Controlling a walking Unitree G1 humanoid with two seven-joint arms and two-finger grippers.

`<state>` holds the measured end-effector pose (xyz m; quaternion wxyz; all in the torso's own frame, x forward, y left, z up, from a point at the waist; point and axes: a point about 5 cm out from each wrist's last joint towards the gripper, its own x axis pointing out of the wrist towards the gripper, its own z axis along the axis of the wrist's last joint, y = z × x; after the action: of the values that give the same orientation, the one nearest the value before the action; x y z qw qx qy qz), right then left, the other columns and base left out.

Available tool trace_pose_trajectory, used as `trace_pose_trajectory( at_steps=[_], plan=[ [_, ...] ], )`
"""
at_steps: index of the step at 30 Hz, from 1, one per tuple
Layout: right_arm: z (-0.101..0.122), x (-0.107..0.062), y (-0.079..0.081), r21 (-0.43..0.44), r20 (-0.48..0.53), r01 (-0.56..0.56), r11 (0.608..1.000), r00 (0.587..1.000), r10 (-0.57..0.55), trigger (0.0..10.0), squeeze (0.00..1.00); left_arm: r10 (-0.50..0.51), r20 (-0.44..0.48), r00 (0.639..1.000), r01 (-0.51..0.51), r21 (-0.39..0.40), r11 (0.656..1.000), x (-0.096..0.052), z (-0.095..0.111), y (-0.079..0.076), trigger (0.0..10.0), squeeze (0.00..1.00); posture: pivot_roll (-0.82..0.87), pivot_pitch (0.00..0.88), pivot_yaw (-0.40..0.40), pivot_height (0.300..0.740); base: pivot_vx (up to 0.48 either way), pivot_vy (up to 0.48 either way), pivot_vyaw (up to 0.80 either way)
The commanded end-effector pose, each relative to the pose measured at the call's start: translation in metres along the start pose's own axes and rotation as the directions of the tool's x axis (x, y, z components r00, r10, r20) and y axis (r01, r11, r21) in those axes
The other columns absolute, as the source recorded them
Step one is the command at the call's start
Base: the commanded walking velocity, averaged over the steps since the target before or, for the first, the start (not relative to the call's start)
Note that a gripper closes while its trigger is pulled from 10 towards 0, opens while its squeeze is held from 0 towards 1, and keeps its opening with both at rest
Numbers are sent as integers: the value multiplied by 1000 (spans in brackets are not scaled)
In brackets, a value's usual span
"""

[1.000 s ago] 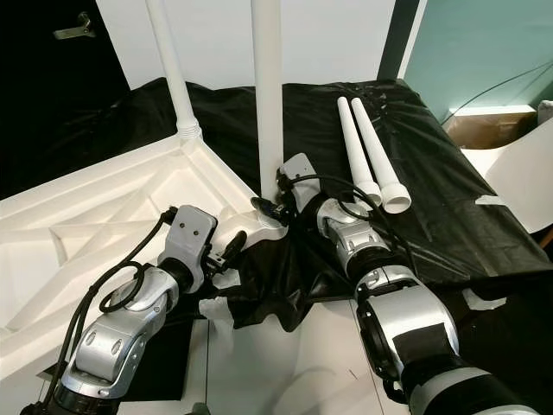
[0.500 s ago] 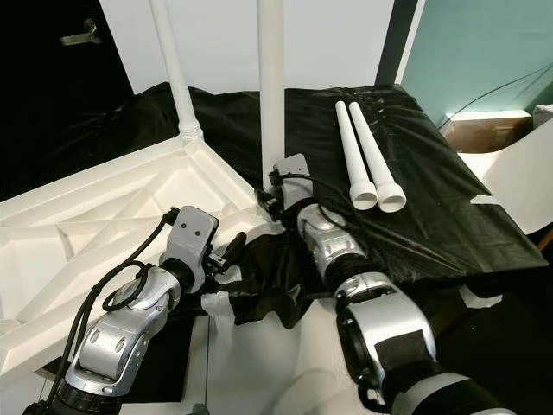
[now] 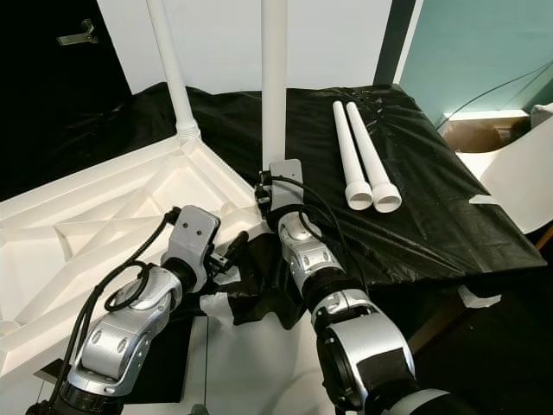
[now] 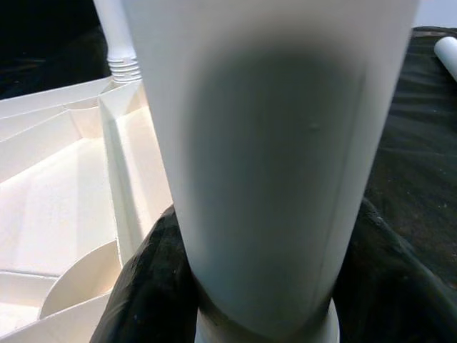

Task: Building children table

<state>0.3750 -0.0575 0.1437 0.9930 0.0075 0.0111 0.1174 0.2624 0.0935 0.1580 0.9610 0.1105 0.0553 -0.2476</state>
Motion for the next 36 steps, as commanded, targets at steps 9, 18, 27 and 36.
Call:
trace_pose_trajectory(
  at_steps=[9,18,27,36],
  plan=[
    [-1,-7,-32,3,41,-82,997,996,82,10000,1000,16,3,1000,-16,22,1000,3,1,2,10000,0,71,0,-16,740,0,0,0],
    [-4,-12,-45,-58,37,-268,962,962,270,10000,0,11,8,1000,-11,30,1000,4,2,3,10000,0,63,0,-10,740,0,0,0],
    [6,-7,-45,-137,-14,-420,897,906,422,10000,0,7,16,1000,-8,42,999,7,4,6,10000,0,58,0,0,740,0,0,0],
    [14,-2,-34,-193,-67,-542,818,839,540,2078,0,4,20,1000,-5,52,999,8,5,6,10000,0,69,0,0,740,0,0,0]
  ],
)
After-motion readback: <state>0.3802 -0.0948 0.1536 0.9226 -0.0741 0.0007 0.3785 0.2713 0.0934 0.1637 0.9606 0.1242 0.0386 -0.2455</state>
